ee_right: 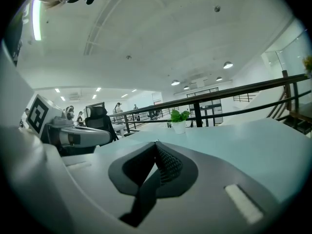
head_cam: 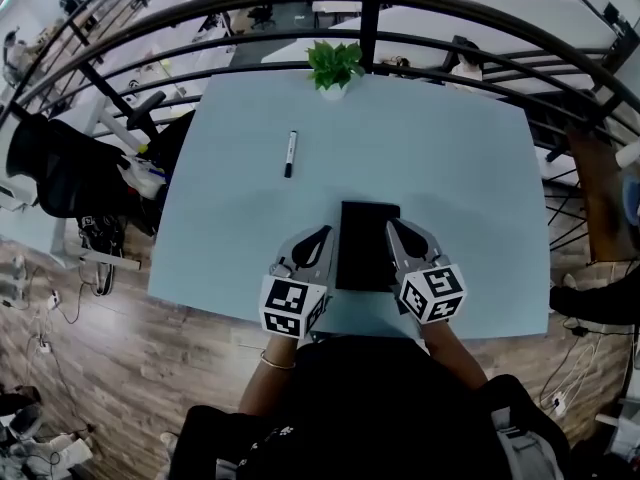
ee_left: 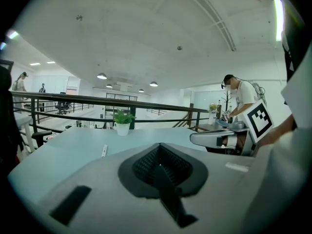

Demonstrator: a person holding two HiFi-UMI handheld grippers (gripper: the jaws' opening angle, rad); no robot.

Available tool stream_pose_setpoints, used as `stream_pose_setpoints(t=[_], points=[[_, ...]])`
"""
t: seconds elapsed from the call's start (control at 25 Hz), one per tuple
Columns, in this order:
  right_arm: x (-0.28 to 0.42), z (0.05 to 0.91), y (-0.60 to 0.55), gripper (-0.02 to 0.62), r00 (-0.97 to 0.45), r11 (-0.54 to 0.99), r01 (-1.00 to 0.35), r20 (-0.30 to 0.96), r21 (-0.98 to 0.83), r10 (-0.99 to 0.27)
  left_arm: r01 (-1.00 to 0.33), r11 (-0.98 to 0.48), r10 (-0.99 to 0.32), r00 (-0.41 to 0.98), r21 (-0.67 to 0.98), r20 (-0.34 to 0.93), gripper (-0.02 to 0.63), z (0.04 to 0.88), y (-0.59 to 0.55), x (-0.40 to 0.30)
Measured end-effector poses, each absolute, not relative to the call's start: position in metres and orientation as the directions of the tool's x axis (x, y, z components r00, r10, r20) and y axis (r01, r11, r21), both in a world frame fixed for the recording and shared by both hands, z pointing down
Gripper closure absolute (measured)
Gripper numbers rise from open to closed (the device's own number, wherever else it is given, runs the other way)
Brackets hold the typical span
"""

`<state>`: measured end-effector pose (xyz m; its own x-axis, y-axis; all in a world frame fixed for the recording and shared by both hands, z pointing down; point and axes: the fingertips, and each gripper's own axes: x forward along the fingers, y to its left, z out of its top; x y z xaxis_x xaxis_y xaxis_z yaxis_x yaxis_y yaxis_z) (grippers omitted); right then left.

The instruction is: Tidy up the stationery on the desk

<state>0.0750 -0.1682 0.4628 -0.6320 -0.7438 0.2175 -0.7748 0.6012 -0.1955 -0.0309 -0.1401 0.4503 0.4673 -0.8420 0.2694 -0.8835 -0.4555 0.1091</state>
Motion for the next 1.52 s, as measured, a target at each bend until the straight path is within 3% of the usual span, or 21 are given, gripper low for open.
stream_pose_setpoints(t=[0.56, 1.52], points=[[-0.027, 0.457, -0.198, 0.588, -0.695, 0.663, -0.719, 0.222, -0.209, -0.684, -0.917, -0.391, -0.879, 0.398, 0.081, 0.263, 0.614, 0.450, -0.137, -0.108], [-0.157, 0.516, -0.294, 0.555, -0.646, 0.588, -0.763, 0.364, -0.269, -0.672, -0.934, -0.347, -0.898, 0.358, 0.090, 0.256, 0.614, 0.452, -0.171, -0.228]])
